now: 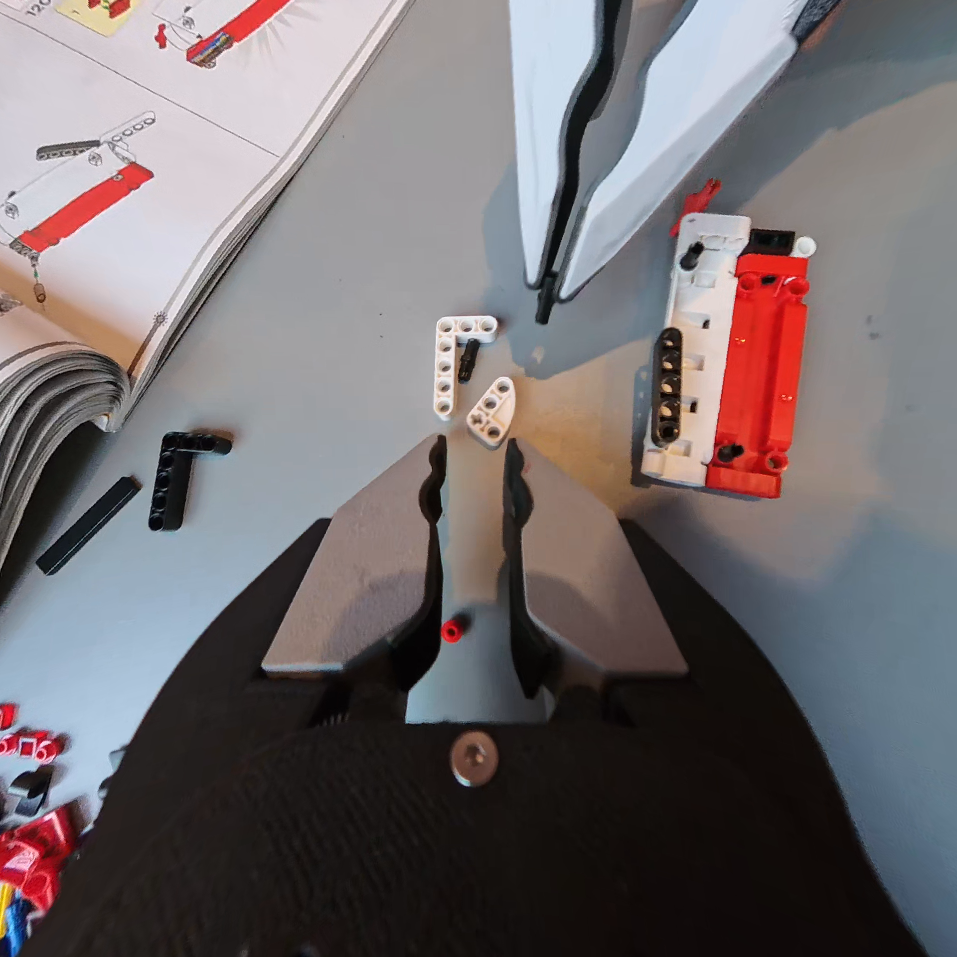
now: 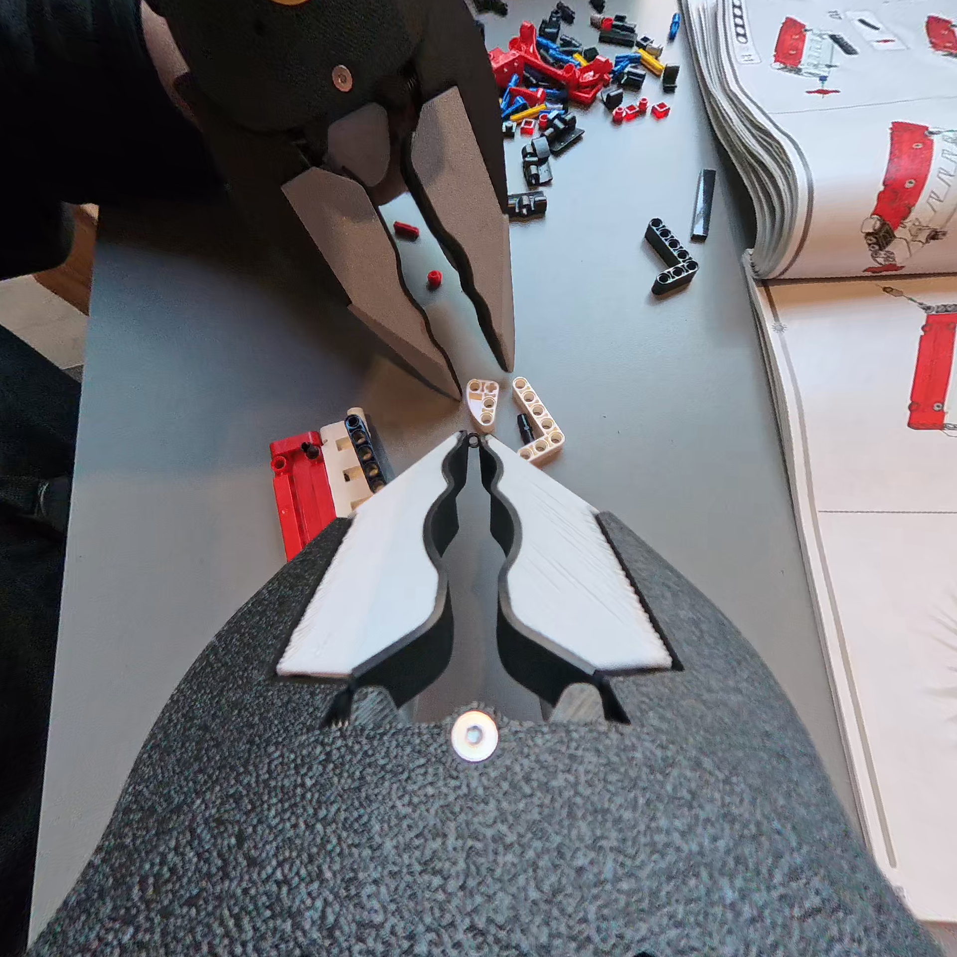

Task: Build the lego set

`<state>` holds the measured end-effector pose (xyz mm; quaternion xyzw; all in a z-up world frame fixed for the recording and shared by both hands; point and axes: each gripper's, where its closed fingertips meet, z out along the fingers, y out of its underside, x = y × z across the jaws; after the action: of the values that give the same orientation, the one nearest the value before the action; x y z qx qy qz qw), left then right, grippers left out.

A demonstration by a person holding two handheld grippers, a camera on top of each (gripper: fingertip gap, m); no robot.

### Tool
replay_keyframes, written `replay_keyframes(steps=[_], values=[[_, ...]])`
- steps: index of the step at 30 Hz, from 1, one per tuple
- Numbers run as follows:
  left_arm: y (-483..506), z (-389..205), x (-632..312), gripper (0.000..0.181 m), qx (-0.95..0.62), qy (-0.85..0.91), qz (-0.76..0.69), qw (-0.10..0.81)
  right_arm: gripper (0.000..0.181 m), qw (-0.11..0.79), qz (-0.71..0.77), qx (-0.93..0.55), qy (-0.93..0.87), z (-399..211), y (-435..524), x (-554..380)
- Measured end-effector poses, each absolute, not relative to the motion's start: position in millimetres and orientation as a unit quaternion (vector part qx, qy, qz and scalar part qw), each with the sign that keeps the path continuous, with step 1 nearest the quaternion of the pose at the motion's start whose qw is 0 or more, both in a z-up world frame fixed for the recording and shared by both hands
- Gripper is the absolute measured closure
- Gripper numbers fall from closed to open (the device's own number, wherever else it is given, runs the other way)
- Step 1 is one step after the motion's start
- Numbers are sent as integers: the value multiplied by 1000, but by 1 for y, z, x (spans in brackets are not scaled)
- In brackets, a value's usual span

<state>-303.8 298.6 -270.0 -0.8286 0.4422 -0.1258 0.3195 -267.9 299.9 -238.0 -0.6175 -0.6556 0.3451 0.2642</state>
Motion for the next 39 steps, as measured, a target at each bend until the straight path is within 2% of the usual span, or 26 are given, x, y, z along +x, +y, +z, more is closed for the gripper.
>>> replay_keyframes(steps=[11,17,21,25,31,39], values=[[284,-271,-291,160,-835,428,-183,294,177,271,342,-629,-644,-241,306,-263],[271,-260,-283,164,-835,394,-266,277,177,270,341,-628,-645,-241,306,-262],[291,-255,-298,166,-838,390,-222,309,177,263,343,-627,-648,-242,306,-264],[295,-270,-298,162,-835,425,-191,294,177,255,341,-627,-652,-245,304,-269],[275,-270,-281,165,-816,452,-228,280,177,248,340,-627,-656,-249,303,-273],[292,-262,-278,160,-840,382,-248,294,177,242,324,-625,-667,-249,306,-277]])
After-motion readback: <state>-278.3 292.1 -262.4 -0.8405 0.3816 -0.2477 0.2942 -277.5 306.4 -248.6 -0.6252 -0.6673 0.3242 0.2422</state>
